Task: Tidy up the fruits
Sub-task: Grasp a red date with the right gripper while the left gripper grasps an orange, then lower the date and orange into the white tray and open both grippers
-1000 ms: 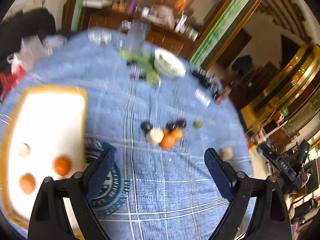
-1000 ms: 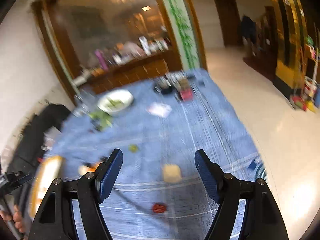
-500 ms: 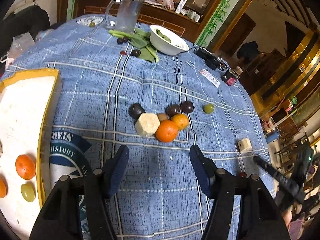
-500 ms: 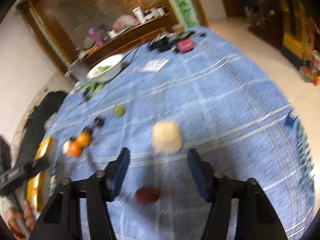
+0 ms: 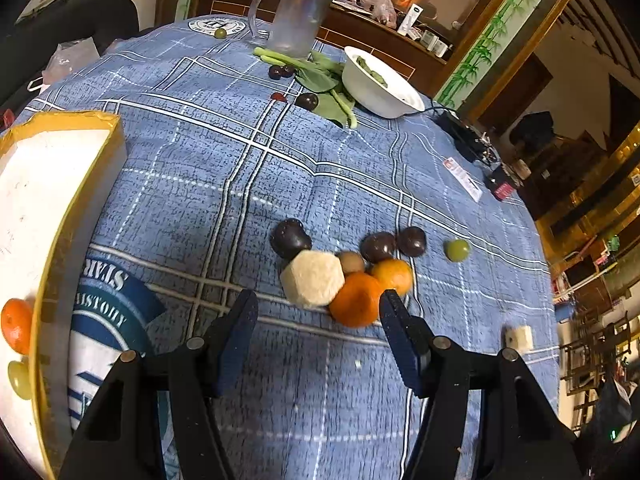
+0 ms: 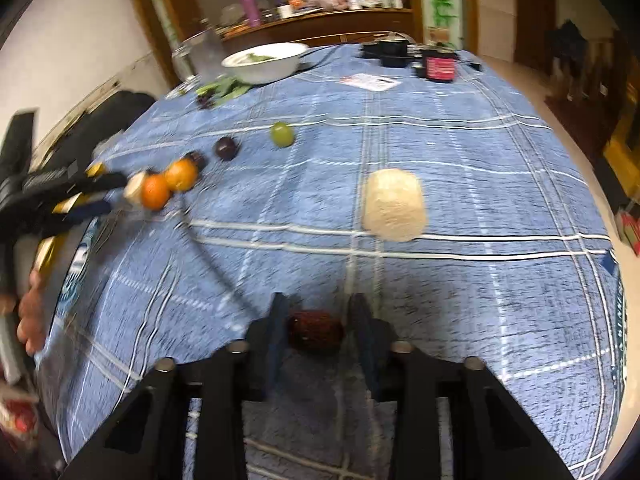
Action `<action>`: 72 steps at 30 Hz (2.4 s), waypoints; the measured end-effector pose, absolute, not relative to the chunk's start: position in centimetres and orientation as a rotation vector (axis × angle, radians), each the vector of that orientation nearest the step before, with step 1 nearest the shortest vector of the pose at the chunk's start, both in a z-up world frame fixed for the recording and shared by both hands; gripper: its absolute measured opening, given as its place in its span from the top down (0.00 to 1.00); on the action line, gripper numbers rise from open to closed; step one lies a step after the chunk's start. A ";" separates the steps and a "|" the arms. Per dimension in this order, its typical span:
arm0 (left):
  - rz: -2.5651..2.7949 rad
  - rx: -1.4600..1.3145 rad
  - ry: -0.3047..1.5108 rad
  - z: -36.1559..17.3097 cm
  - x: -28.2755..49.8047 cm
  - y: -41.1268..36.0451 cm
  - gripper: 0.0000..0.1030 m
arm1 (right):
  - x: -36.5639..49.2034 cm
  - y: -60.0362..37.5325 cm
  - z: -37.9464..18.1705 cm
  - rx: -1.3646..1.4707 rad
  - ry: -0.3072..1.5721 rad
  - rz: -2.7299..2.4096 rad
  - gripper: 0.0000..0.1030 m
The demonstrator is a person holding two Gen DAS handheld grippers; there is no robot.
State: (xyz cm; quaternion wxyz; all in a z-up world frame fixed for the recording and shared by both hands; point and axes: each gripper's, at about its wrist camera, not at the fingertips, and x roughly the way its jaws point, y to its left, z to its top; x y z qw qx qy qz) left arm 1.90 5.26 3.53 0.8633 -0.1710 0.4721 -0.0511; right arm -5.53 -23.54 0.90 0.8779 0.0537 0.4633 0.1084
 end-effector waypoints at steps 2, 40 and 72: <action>-0.101 -0.324 0.991 3.0 2.3 4.5 0.40 | -5.9 -23.3 0.9 0.088 0.959 0.227 0.73; 0.102 -0.196 0.782 8.0 -9.1 21.7 0.68 | -6.6 -0.9 9.7 0.166 0.870 0.640 0.72; 0.048 -0.390 0.754 7.6 -11.7 33.3 0.35 | 1.6 12.7 6.1 0.227 1.026 0.667 0.56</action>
